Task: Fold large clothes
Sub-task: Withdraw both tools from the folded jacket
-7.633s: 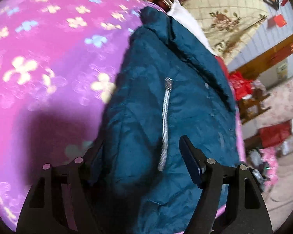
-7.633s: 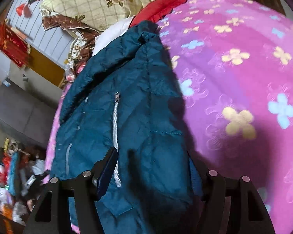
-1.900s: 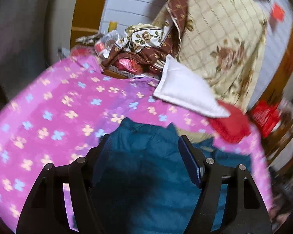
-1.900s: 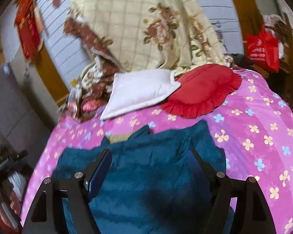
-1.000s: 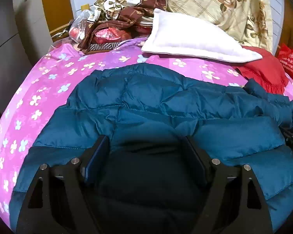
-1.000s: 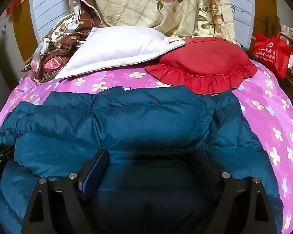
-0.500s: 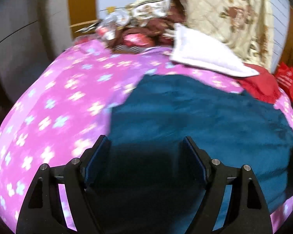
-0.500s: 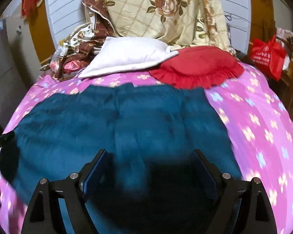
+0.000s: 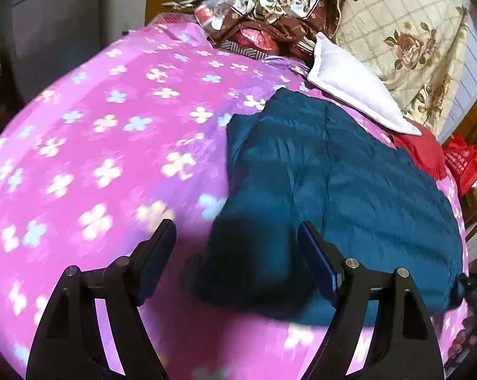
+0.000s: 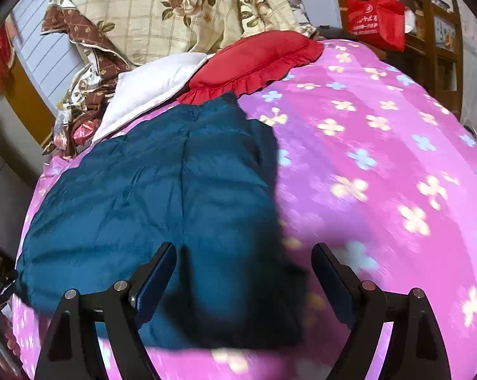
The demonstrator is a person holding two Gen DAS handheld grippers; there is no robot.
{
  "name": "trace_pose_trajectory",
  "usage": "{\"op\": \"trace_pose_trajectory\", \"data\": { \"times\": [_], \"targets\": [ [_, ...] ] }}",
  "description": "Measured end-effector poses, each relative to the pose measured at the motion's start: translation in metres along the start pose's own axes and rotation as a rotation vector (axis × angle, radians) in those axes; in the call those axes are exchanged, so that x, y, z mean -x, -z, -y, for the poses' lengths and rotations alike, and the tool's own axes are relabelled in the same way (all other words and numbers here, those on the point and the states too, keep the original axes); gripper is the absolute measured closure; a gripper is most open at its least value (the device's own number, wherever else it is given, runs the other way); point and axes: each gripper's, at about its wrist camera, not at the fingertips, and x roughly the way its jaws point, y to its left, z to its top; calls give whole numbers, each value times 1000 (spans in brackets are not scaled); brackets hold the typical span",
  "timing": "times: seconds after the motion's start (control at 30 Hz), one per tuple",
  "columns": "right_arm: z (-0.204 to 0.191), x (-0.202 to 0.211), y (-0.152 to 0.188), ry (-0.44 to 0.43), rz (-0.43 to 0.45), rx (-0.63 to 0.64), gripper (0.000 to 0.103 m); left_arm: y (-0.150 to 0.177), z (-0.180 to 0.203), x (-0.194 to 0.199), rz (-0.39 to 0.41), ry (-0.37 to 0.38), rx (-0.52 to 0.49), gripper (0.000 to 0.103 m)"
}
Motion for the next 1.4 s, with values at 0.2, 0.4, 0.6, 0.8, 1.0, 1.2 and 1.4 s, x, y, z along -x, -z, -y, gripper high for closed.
{"op": "trace_pose_trajectory", "data": {
  "times": [0.2, 0.4, 0.6, 0.8, 1.0, 1.2, 1.4],
  "targets": [
    [31, 41, 38, -22, -44, -39, 17, 46, -15, 38, -17, -8, 5, 23],
    [44, 77, 73, -72, -30, -51, 17, 91, -13, 66, 15, -89, -45, 23],
    [38, 114, 91, -56, 39, 18, 17, 122, -3, 100, 51, -86, -80, 23],
    [28, 139, 104, -64, 95, 55, 17, 138, -2, 130, 74, -80, -64, 23],
    [20, 146, 127, -84, 115, 68, 17, 160, -5, 146, 82, -72, -29, 23],
    [7, 142, 146, -74, 115, 114, 17, 168, 2, 154, 115, -105, -56, 23],
    [-11, 136, 152, -85, 116, 151, 17, 172, 4, 155, 126, -119, -80, 23]
  ]
}}
